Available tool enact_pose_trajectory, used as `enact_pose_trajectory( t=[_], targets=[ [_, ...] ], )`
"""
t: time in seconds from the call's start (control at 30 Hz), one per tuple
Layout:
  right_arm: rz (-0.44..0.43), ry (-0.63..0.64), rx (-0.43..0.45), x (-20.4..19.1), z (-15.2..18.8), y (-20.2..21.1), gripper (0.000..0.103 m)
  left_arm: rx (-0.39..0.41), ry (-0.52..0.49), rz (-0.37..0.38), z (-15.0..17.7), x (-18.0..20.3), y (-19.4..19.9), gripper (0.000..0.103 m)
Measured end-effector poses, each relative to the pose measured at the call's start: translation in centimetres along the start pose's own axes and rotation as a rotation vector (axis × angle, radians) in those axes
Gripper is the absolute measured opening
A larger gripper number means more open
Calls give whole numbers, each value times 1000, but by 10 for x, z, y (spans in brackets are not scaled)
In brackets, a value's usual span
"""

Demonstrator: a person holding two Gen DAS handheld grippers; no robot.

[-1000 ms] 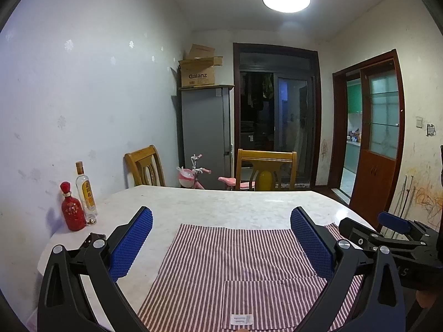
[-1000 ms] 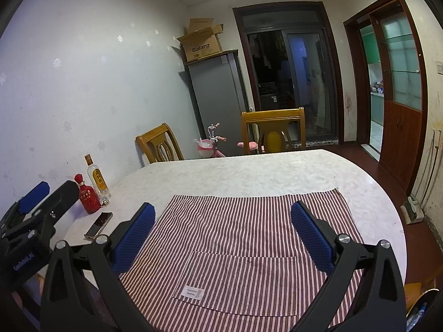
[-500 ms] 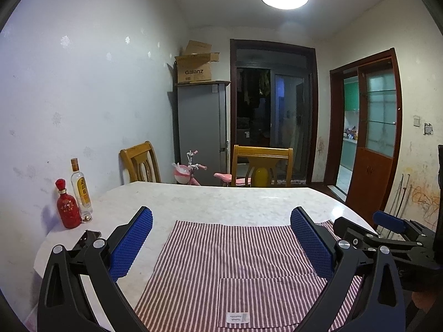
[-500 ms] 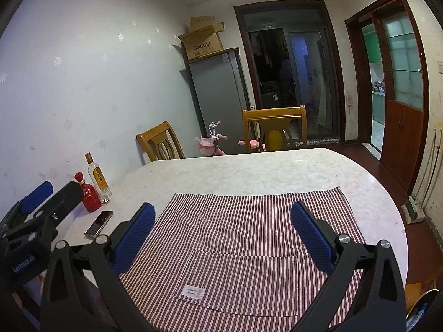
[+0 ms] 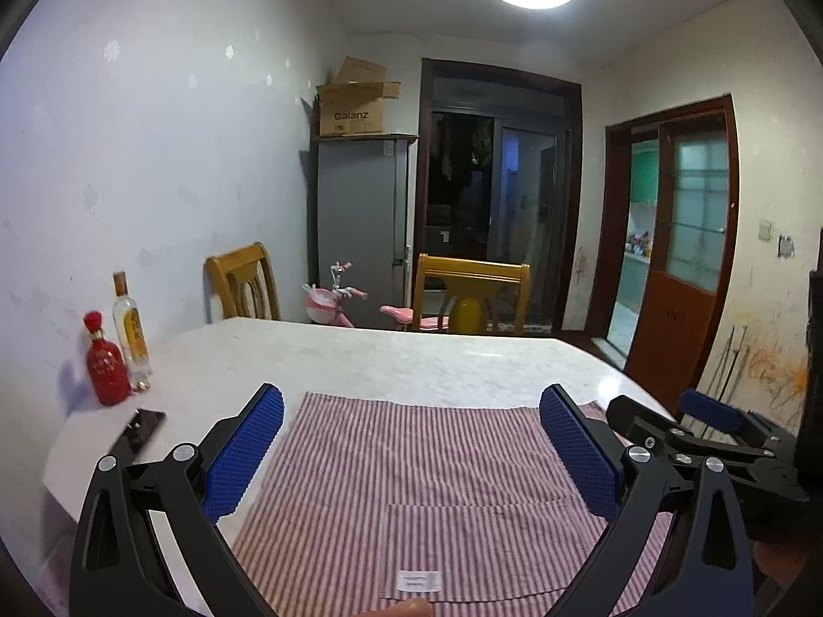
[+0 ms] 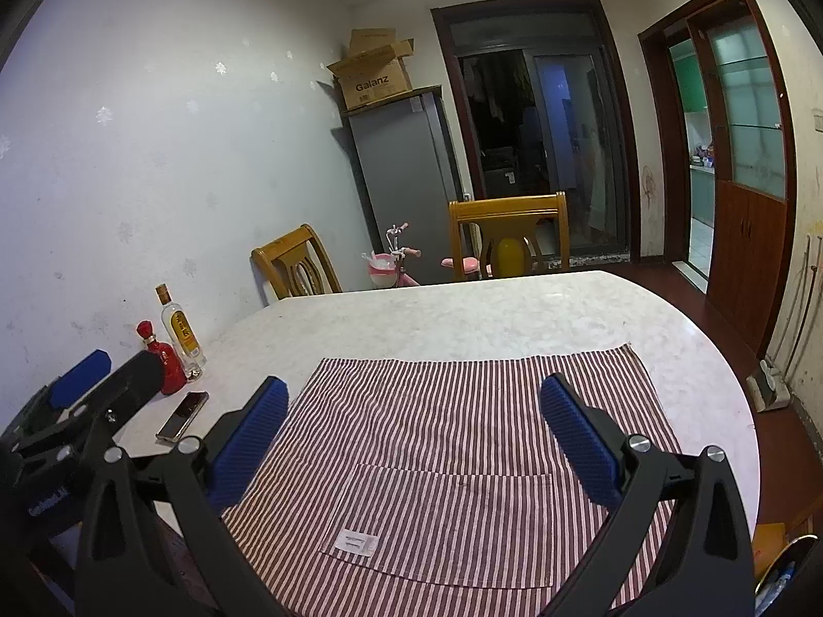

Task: Collect trash

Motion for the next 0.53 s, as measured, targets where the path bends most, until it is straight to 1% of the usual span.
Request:
enact_pose_trajectory(
  t=[0.1, 0.13, 0.3, 0.37, 0.53],
  targets=[
    [0, -1, -3, 0, 0, -2, 98, 15, 31, 52, 1, -4, 0, 97],
    [0, -2, -5, 0, 1, -2, 98, 23, 28, 56, 2, -4, 1, 97],
    [-1, -3, -10, 1, 2, -5, 98, 47, -43, -9, 3, 4, 0, 97],
    [-1, -2, -11, 0, 2, -5, 98, 24, -61, -16, 3, 6, -2, 97],
    [-1, -3, -12, 0, 2, -5, 98, -7, -50, -28, 4, 5, -5, 97]
  ],
)
Point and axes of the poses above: each gripper's, at about its wrist camera, not at the fingertips, and y roughly against the way its jaws point, x to its right, z to its underside, the point moved 1 cm from there along -y, roughly the way its jaws point, and after that the axes turned 8 degrees about z, right-handed, at the moved point
